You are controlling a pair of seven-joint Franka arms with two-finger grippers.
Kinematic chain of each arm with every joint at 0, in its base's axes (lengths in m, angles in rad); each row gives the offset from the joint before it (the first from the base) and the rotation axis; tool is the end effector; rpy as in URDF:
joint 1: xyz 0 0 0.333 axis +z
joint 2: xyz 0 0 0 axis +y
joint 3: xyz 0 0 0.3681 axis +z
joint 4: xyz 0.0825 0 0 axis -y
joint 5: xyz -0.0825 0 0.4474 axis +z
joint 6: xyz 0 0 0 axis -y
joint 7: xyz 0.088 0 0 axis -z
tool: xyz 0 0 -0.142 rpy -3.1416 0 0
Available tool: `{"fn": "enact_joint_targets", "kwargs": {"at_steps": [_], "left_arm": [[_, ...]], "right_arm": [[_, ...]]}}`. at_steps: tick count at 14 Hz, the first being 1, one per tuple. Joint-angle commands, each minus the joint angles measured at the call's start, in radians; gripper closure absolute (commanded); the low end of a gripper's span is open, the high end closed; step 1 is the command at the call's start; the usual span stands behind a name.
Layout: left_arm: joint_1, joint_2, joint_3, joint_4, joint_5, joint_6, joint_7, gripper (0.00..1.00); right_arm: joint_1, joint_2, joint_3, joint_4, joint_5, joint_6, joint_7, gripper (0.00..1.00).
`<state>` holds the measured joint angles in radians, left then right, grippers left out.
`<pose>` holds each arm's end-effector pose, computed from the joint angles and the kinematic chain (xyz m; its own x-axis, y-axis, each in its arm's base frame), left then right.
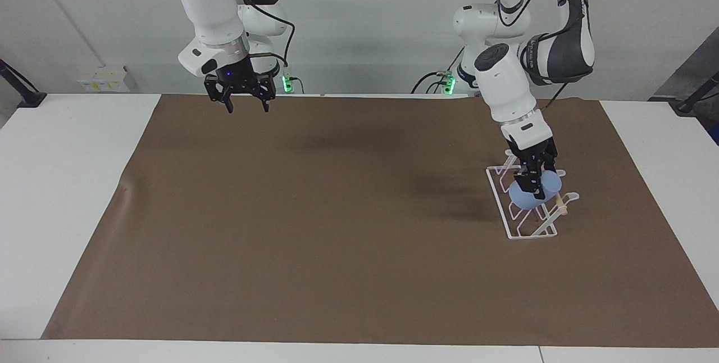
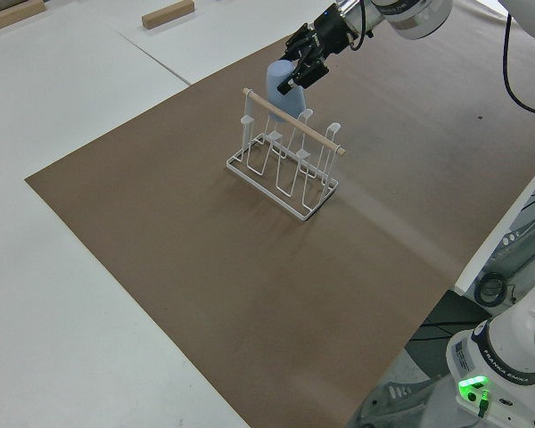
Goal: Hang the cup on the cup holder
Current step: 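Move the held cup with the left gripper onto a rack hook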
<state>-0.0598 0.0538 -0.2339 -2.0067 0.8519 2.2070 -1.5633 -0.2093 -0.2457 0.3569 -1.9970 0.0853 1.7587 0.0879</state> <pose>0.6393 -0.1429 0.4499 0.5362 0.5311 0.6561 0.7223 -0.6909 -0.0311 0.5288 0.1035 0.5603 0.9994 0.0333 -0.0067 0.0333 -0.9994 0.0020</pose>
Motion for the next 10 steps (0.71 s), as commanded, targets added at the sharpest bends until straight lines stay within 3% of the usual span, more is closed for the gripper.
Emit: {"fn": "enact_joint_targets", "kwargs": {"at_steps": [1, 6, 10], "left_arm": [[-0.002, -0.037, 0.01, -0.041, 0.023, 0.036, -0.018, 0.0], [0.003, -0.009, 0.012, -0.003, 0.001, 0.088, 0.057, 0.0], [0.003, 0.037, 0.013, 0.112, -0.314, 0.08, 0.404, 0.0]], "right_arm": [[-0.007, -0.026, -0.003, -0.032, 0.024, 0.028, -0.031, 0.06], [-0.009, -0.026, -0.003, -0.032, 0.025, 0.03, -0.031, 0.06], [-0.009, -0.026, -0.003, -0.032, 0.025, 0.03, -0.031, 0.05]]}}
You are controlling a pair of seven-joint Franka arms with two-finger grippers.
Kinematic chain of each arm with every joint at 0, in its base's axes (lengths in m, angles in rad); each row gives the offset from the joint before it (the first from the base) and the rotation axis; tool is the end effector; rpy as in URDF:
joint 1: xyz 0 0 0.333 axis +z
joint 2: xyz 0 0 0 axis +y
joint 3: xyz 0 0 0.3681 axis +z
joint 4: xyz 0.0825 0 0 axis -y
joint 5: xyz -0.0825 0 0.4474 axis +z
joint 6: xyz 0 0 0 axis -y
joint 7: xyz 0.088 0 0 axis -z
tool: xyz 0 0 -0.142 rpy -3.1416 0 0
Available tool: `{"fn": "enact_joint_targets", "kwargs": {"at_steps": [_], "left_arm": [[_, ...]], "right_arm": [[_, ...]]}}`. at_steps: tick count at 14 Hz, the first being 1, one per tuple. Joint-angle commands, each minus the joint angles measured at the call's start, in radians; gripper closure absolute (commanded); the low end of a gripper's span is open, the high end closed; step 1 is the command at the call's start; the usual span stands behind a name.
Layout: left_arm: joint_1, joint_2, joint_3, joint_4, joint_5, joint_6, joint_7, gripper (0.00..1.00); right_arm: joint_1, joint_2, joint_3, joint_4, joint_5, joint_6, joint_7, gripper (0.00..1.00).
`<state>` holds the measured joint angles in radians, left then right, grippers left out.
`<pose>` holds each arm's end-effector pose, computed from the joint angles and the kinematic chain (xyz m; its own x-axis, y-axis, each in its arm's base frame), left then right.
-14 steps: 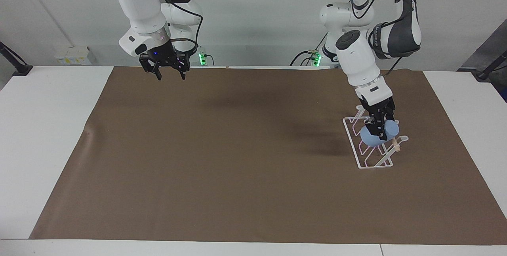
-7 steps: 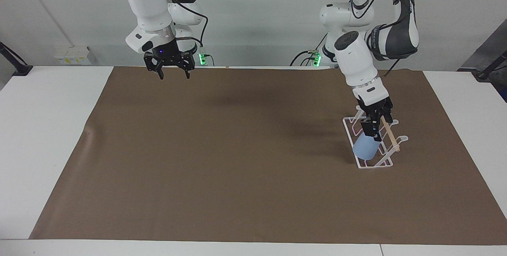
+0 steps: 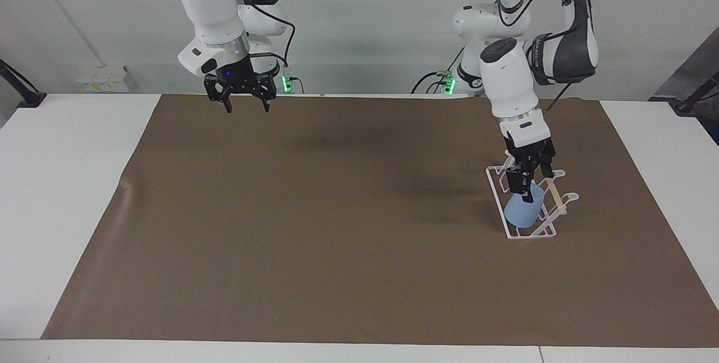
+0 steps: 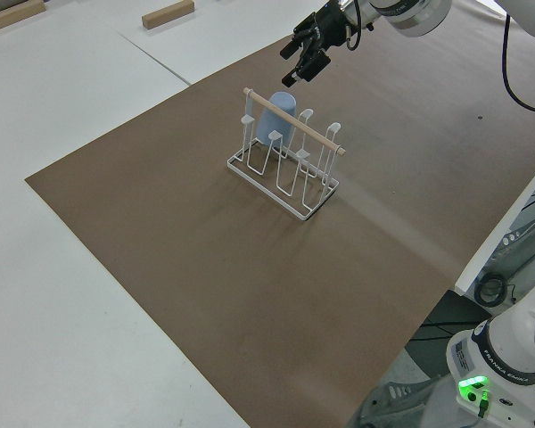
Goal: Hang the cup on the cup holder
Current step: 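Move the held cup with the left gripper onto a rack hook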
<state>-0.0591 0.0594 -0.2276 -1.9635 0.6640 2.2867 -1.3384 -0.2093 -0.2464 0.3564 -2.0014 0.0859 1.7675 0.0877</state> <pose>0.6509 -0.1580 0.4702 0.6426 0.5205 0.5623 0.6225 -0.7825 0.0130 0.5293 0.1032 0.5591 0.9995 0.0325 -0.0016 0.0325 -0.9995 0.0011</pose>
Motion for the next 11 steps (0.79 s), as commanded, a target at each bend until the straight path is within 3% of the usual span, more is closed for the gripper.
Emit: {"fn": "enact_joint_targets", "kwargs": {"at_steps": [1, 6, 11], "left_arm": [[0.002, 0.03, 0.007, 0.072, -0.191, -0.004, 0.28, 0.0], [0.002, 0.001, 0.01, 0.097, -0.325, -0.143, 0.633, 0.0], [0.03, -0.096, 0.021, 0.126, -0.484, -0.294, 0.936, 0.0]], "right_arm": [[-0.008, -0.025, -0.002, -0.028, 0.025, 0.021, -0.031, 0.05], [-0.008, -0.025, -0.002, -0.028, 0.025, 0.02, -0.031, 0.04], [-0.008, -0.025, -0.002, -0.028, 0.025, 0.02, -0.031, 0.03]]}}
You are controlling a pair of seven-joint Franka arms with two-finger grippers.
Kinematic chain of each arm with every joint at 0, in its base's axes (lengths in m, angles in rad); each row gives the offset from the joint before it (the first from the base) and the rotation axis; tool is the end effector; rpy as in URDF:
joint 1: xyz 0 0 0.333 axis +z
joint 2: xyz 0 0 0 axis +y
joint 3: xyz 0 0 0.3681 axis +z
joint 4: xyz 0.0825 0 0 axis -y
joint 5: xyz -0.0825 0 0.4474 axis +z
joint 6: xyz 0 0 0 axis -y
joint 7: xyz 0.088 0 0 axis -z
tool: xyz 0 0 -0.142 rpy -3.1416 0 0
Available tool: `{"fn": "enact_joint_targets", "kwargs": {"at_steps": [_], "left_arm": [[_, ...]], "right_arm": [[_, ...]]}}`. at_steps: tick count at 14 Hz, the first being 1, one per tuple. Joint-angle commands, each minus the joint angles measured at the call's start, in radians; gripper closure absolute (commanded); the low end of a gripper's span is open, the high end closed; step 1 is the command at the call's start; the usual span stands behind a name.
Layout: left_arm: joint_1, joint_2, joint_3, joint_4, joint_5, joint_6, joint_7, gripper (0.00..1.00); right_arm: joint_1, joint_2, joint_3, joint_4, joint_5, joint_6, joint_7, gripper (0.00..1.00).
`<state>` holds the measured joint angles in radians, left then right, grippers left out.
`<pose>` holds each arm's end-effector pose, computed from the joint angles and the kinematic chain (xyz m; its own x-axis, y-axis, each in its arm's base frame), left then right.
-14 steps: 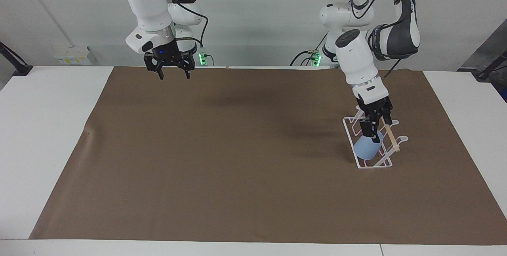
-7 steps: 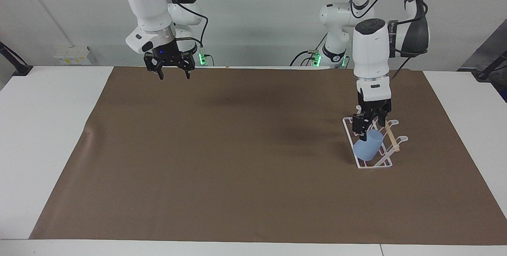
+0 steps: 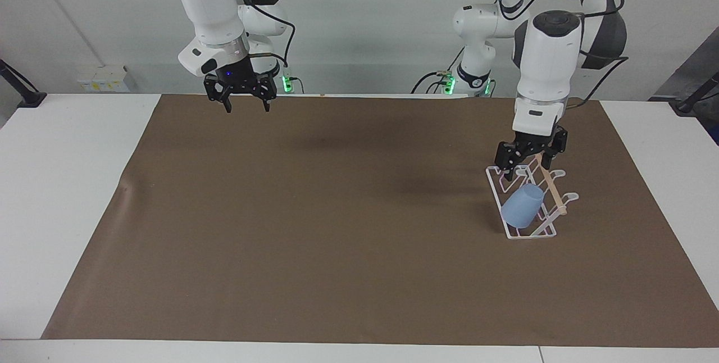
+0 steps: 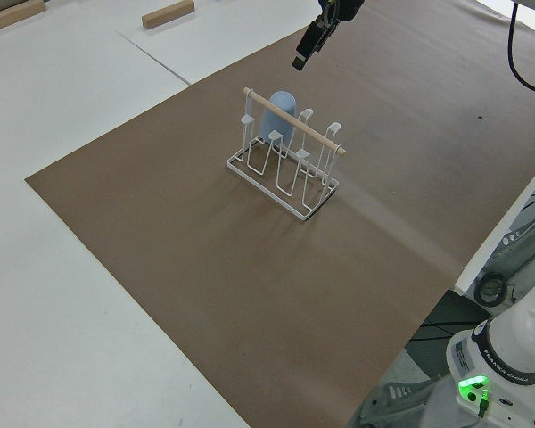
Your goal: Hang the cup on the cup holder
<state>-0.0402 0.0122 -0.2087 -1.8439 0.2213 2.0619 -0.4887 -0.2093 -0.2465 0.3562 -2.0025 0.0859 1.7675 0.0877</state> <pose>0.6397 -0.1431 0.5344 0.9534 0.1367 0.2689 0.1669 -0.9816 -0.0928 0.5292 0.1030 0.5586 0.9995 0.0322 -0.0026 0.0322 -0.9995 0.0012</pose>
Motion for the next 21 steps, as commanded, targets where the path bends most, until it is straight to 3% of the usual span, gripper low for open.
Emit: {"fn": "enact_joint_targets", "kwargs": {"at_steps": [1, 9, 21], "left_arm": [[0.013, -0.052, 0.006, 0.02, -0.045, -0.106, 0.111, 0.0], [0.1, -0.051, 0.005, 0.245, -0.175, -0.434, 0.372, 0.0], [0.143, -0.104, 0.012, 0.177, -0.203, -0.451, 0.39, 0.0]], "right_arm": [[-0.008, -0.025, -0.002, -0.027, 0.025, 0.02, -0.031, 0.02], [-0.01, -0.025, -0.002, -0.027, 0.025, 0.02, -0.031, 0.02], [-0.013, -0.025, -0.002, -0.027, 0.025, 0.02, -0.031, 0.01]]}}
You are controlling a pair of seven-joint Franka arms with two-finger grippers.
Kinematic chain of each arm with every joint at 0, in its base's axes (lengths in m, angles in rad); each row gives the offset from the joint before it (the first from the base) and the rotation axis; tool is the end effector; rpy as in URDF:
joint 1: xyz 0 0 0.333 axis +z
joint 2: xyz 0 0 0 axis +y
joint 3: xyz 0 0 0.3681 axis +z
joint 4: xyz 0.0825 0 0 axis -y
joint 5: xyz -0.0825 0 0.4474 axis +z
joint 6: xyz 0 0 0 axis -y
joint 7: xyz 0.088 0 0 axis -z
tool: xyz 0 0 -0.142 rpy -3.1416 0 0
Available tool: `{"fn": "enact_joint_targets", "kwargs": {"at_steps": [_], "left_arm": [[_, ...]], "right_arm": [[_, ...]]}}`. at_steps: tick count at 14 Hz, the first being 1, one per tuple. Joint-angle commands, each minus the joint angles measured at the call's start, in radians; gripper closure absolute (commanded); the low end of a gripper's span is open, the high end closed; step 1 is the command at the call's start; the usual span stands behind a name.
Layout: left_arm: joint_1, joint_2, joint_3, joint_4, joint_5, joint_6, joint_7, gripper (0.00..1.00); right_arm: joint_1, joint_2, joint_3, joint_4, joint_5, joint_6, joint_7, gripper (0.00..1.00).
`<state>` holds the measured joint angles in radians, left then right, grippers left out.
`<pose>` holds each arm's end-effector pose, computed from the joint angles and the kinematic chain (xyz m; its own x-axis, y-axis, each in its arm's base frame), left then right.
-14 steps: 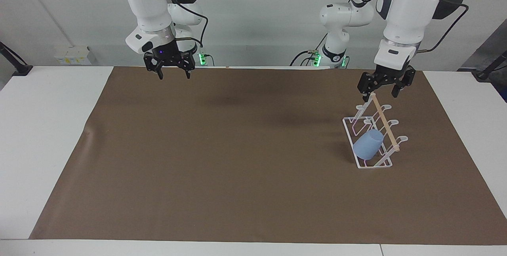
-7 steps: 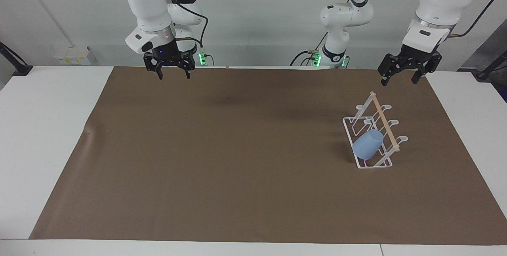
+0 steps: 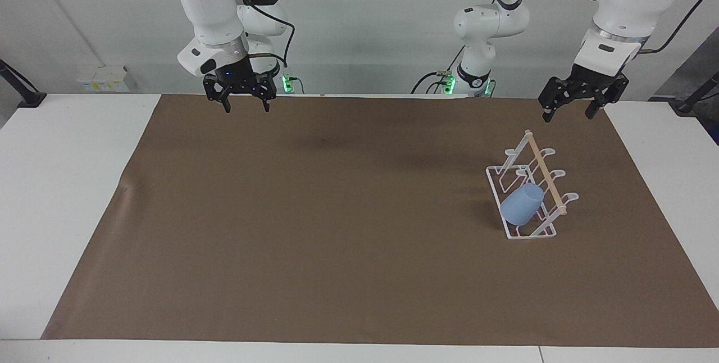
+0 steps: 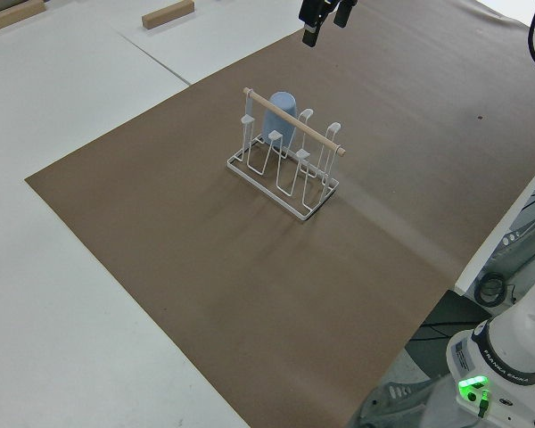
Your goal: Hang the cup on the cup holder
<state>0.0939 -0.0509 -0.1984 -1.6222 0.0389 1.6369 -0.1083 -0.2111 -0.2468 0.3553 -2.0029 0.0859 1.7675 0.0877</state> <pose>0.6055 -0.0612 0.6507 0.9976 0.0010 0.0694 0.0039 -0.9991 -0.0416 0.5293 0.1015 0.5585 0.9996 0.0295 -0.0026 0.0295 -0.9996 0.0011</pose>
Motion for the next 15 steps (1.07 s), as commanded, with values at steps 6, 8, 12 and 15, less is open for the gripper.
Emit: {"fn": "enact_joint_targets", "kwargs": {"at_steps": [6, 8, 12, 15], "left_arm": [[0.052, -0.063, 0.017, -0.08, -0.028, -0.031, 0.185, 0.0], [0.052, -0.063, 0.017, -0.079, -0.031, -0.029, 0.13, 0.0], [0.052, -0.063, 0.017, -0.076, -0.071, 0.02, 0.076, 0.0], [0.038, -0.076, 0.016, -0.123, -0.073, 0.063, 0.061, 0.0]], "right_arm": [[-0.014, -0.025, -0.001, -0.027, 0.025, 0.02, -0.031, 0.0], [-0.014, -0.025, -0.001, -0.027, 0.025, 0.02, -0.031, 0.0], [-0.016, -0.025, -0.001, -0.027, 0.025, 0.018, -0.031, 0.0], [-0.017, -0.025, -0.001, -0.028, 0.025, 0.018, -0.031, 0.0]]}}
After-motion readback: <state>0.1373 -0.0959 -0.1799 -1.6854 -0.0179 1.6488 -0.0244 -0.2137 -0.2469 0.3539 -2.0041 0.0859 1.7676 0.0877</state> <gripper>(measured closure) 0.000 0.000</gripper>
